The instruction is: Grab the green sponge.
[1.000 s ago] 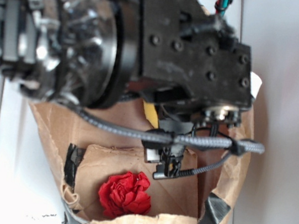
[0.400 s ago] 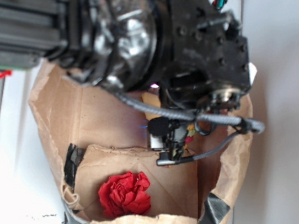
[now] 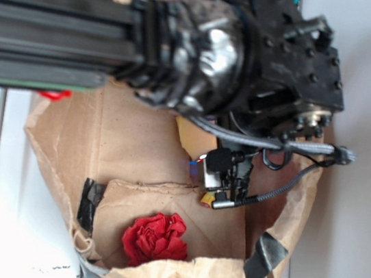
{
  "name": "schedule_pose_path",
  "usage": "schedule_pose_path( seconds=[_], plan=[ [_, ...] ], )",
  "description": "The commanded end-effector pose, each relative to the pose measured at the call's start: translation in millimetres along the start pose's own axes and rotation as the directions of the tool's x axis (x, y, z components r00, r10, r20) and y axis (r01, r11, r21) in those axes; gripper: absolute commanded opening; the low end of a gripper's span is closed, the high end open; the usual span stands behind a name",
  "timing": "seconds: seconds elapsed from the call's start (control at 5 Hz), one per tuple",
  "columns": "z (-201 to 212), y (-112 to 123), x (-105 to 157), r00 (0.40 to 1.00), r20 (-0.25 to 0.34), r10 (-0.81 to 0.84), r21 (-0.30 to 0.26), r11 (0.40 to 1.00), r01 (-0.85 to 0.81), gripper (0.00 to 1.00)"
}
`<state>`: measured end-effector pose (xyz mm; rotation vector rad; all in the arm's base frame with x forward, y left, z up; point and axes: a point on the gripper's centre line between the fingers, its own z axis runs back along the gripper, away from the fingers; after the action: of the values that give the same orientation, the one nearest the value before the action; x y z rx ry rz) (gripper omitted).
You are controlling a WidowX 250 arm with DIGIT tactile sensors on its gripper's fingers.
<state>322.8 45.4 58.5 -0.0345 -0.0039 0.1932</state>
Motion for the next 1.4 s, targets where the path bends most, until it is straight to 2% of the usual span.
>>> schedule_pose_path(
  seconds=[0.0,0.6,0.8,1.2],
  plan=[
    [11.5,3.5,24.4,0.999,0.048,0.023,0.009,1.000,-0.024,1.00],
    [-10.4,0.0,29.1,0.999,0.038,0.020,0.046,0.999,-0.022,1.00],
    [-20.6,-8.3,29.2,1.000,0.027,0.003,0.067,0.998,-0.005,1.00],
    [-26.1,-16.4,21.1,0.999,0.016,-0.034,0.056,0.998,0.033,1.00]
  ],
)
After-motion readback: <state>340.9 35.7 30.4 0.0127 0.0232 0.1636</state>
